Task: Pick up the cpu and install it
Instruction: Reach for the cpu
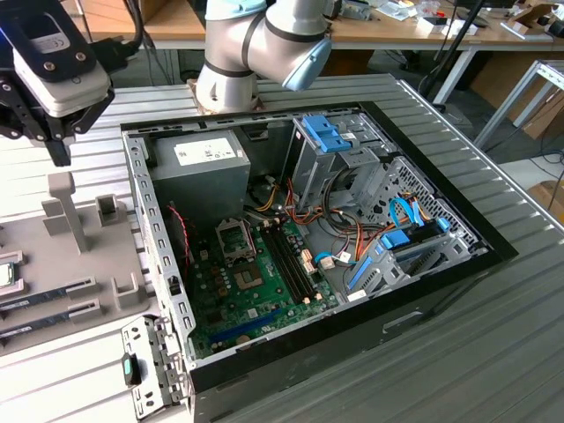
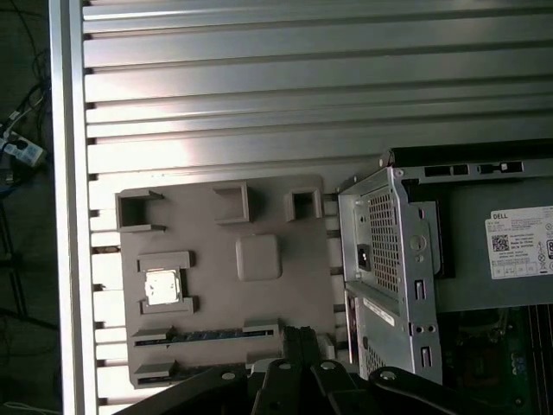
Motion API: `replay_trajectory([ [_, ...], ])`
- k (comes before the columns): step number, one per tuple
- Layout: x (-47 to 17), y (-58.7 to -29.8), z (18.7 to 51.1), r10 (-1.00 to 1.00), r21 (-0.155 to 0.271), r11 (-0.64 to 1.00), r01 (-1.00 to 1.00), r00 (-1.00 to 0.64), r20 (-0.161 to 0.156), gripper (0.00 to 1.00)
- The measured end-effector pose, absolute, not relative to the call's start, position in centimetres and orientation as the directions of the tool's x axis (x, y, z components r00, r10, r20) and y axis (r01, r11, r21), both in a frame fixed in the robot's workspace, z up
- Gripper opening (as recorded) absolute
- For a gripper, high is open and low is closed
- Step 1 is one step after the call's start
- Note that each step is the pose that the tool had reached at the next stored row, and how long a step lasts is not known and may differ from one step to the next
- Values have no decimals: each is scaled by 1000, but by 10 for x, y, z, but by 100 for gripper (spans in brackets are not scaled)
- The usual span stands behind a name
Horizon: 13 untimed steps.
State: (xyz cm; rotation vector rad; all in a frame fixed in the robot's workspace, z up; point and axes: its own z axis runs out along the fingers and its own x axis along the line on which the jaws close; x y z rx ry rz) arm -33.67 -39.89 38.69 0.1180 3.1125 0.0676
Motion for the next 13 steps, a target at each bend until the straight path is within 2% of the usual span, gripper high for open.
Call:
replay_trajectory([
  [13,-342,-399,386,76,44,996,75,-997,-24,11],
])
